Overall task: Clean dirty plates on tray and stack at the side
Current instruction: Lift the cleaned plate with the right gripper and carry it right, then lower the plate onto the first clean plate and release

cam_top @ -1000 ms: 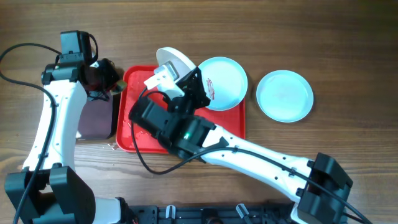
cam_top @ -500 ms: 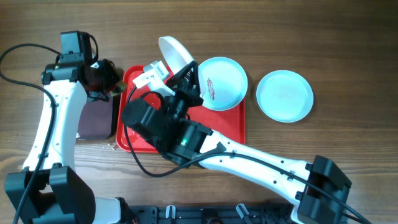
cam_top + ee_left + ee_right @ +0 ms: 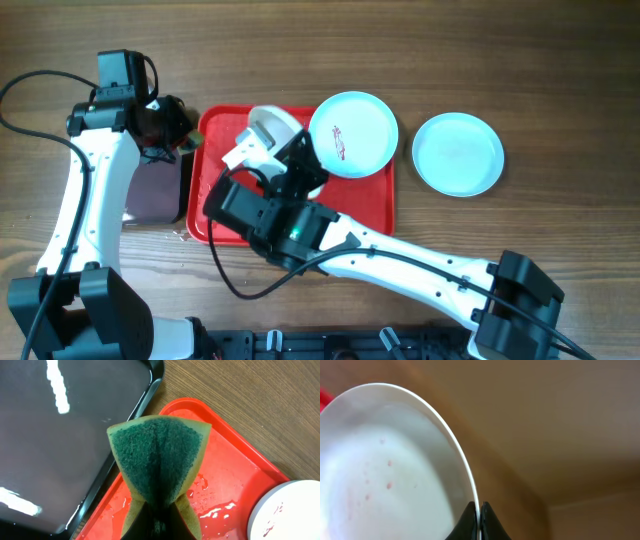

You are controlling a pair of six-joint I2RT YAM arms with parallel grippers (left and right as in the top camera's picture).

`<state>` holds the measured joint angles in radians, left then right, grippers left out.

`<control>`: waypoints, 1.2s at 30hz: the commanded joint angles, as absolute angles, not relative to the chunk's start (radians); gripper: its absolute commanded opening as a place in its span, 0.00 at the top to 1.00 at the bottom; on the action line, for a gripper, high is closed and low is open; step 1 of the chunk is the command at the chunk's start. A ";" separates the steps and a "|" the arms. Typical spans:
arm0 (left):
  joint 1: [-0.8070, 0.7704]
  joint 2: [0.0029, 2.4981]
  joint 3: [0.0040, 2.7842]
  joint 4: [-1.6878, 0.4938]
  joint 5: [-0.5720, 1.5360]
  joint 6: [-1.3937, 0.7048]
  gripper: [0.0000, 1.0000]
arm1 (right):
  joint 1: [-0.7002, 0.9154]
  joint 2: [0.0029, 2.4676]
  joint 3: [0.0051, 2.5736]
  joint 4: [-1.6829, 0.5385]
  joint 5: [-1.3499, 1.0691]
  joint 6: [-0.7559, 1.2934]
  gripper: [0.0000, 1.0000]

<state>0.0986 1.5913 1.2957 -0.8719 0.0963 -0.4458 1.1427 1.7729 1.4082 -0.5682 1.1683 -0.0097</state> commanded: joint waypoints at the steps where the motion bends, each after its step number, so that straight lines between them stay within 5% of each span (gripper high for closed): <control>1: 0.100 1.599 1.294 -0.873 0.108 -0.422 0.96 | 1.111 1.744 1.412 -0.562 1.105 0.155 0.96; 5: 0.100 1.599 1.294 -0.873 0.108 -0.422 0.96 | 1.073 1.689 1.415 -0.581 0.737 0.191 0.96; 10: 0.100 1.599 1.294 -0.876 0.108 -0.423 0.96 | 0.997 1.679 1.415 -0.721 0.580 0.380 0.96; 15: 0.100 1.599 1.294 -0.876 0.108 -0.422 0.96 | 0.776 1.625 1.415 -0.757 0.234 0.431 0.96; 21: 0.100 1.599 1.294 -0.877 0.108 -0.422 0.96 | 0.304 1.563 1.415 -0.800 -0.111 0.439 0.96; 29: 0.100 1.599 1.294 -0.880 0.107 -0.422 0.96 | -0.114 1.567 1.350 -0.882 -0.120 0.440 0.96; 36: 0.100 1.599 1.294 -0.880 0.103 -0.422 0.96 | -0.268 1.569 1.121 -0.763 -0.086 0.437 0.96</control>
<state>0.0986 1.5913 1.2953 -0.8829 0.0963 -0.4458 -0.2394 1.5837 1.2102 -0.8215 -0.0864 0.4263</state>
